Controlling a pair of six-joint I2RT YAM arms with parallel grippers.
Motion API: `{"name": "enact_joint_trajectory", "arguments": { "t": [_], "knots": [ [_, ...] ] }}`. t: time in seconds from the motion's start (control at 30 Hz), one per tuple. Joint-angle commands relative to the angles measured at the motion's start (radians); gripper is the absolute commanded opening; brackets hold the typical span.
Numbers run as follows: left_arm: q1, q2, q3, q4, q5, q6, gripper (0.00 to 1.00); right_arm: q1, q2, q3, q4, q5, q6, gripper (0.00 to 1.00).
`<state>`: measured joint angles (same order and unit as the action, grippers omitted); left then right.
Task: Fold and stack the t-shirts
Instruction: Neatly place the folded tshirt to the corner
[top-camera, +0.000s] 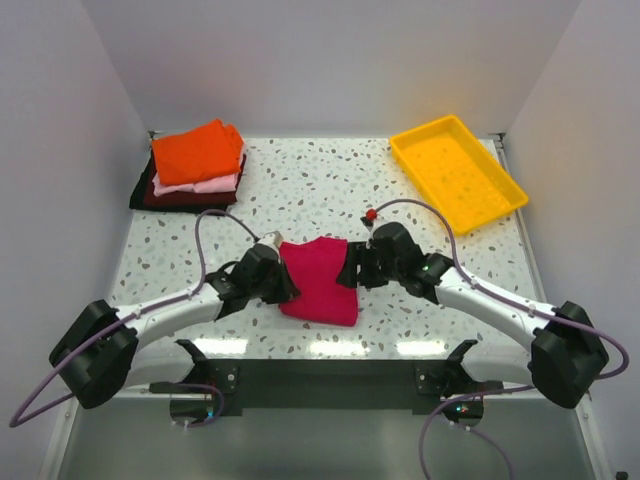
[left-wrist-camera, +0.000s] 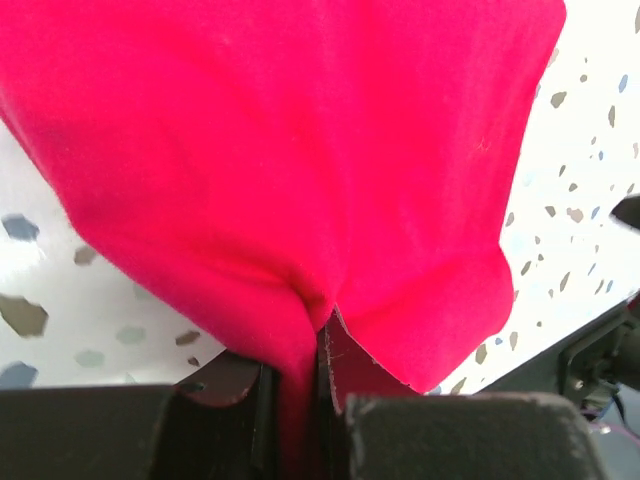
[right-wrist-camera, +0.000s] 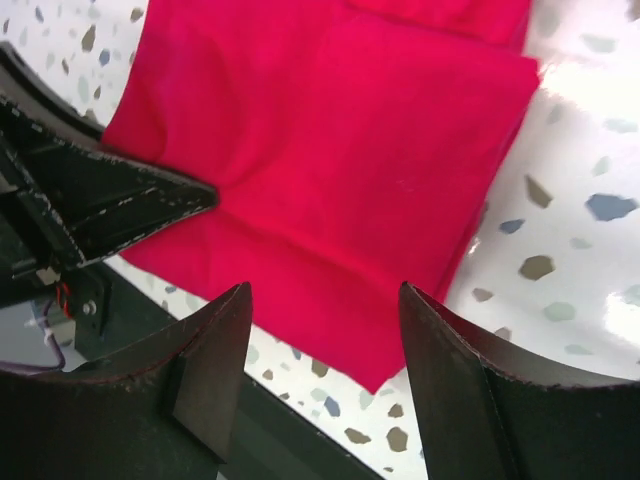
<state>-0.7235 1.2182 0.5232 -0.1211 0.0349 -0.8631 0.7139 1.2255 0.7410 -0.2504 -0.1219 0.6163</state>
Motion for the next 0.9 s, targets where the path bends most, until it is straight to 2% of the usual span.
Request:
{"name": "enact_joint_trajectory", "arguments": {
  "t": [0.0,0.1,0.3,0.4,0.57,0.6,0.63,0.7,0.87],
  "knots": [
    [-0.046,-0.049,-0.025,0.034,-0.079,-0.128,0.00,0.053,-0.027,-0.038,0.068,0.027,0.082,0.64],
    [-0.056,-0.043,-0.043,0.043,-0.064,-0.142,0.00,0.074,0.005,-0.066,0.109,0.024,0.103,0.64],
    [-0.070,-0.049,-0.077,0.083,-0.041,-0.145,0.29,0.114,0.141,-0.095,0.224,0.008,0.132,0.64],
    [-0.070,-0.066,-0.089,0.083,-0.040,-0.139,0.38,0.119,0.201,-0.101,0.270,0.005,0.135,0.63],
    [-0.068,-0.100,-0.091,0.022,-0.061,-0.119,0.69,0.121,0.253,-0.098,0.200,0.070,0.119,0.63],
    [-0.065,-0.118,-0.088,-0.010,-0.076,-0.113,0.80,0.121,0.249,-0.101,0.191,0.080,0.120,0.63],
    [-0.059,-0.126,-0.089,-0.026,-0.095,-0.102,0.84,0.121,0.244,-0.106,0.171,0.100,0.119,0.63],
    [-0.022,-0.144,-0.094,-0.044,-0.093,-0.087,0.89,0.121,0.230,-0.109,0.155,0.110,0.115,0.64],
    [0.113,-0.181,-0.133,-0.058,-0.064,-0.019,0.91,0.121,0.209,-0.109,0.123,0.119,0.108,0.64]
  ]
}}
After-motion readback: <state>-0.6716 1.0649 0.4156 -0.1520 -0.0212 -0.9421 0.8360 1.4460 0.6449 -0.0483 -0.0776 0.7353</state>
